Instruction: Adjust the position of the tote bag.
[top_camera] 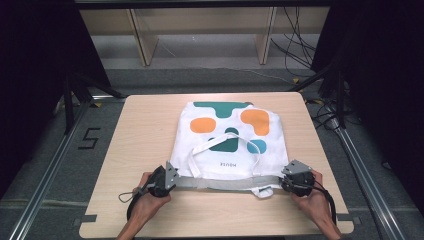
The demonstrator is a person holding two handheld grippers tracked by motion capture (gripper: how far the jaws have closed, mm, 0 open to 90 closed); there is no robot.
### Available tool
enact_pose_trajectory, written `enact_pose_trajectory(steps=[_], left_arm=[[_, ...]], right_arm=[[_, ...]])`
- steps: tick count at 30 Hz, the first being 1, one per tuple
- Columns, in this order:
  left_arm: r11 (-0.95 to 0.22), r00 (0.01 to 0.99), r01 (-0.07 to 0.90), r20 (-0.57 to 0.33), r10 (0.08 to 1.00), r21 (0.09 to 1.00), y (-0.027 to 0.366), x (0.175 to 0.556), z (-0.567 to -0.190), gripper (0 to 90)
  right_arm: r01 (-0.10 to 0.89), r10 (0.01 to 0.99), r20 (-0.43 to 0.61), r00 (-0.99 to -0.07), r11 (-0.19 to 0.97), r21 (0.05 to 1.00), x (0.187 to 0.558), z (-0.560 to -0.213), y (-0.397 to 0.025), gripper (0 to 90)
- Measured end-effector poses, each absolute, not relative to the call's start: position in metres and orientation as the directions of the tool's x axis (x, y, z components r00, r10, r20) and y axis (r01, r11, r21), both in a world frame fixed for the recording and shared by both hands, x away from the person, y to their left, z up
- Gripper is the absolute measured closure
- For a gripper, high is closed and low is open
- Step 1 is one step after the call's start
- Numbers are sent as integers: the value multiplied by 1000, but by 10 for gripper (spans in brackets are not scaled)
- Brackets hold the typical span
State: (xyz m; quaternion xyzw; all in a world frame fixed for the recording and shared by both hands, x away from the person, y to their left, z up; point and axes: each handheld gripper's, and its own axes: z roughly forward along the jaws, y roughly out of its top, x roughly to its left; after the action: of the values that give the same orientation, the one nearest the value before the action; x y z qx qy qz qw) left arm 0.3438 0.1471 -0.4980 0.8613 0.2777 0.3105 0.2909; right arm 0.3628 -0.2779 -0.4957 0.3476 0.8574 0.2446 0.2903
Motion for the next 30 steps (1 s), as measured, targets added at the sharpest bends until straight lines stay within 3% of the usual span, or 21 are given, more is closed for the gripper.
enact_pose_trajectory(steps=[6, 12, 16, 19, 28, 30], left_arm=[[-675, 630, 355, 367, 684, 647, 144, 343, -506, 714], [-671, 599, 378, 384, 703, 638, 146, 346, -512, 621], [-690, 608, 371, 400, 686, 621, 148, 346, -514, 713], [-753, 629, 321, 465, 623, 574, 144, 339, -515, 800], [-751, 674, 315, 420, 608, 581, 151, 318, -506, 809], [-726, 667, 297, 409, 622, 620, 152, 314, -505, 807]], right_arm=[[417, 722, -339, -603, 648, 637, 368, -496, -279, 797], [414, 741, -333, -584, 624, 663, 363, -491, -279, 819], [400, 742, -337, -580, 619, 676, 360, -486, -281, 819], [393, 744, -337, -577, 615, 684, 357, -482, -283, 818], [379, 741, -333, -583, 611, 695, 342, -478, -285, 816], [373, 738, -327, -591, 609, 700, 339, -477, -286, 813]])
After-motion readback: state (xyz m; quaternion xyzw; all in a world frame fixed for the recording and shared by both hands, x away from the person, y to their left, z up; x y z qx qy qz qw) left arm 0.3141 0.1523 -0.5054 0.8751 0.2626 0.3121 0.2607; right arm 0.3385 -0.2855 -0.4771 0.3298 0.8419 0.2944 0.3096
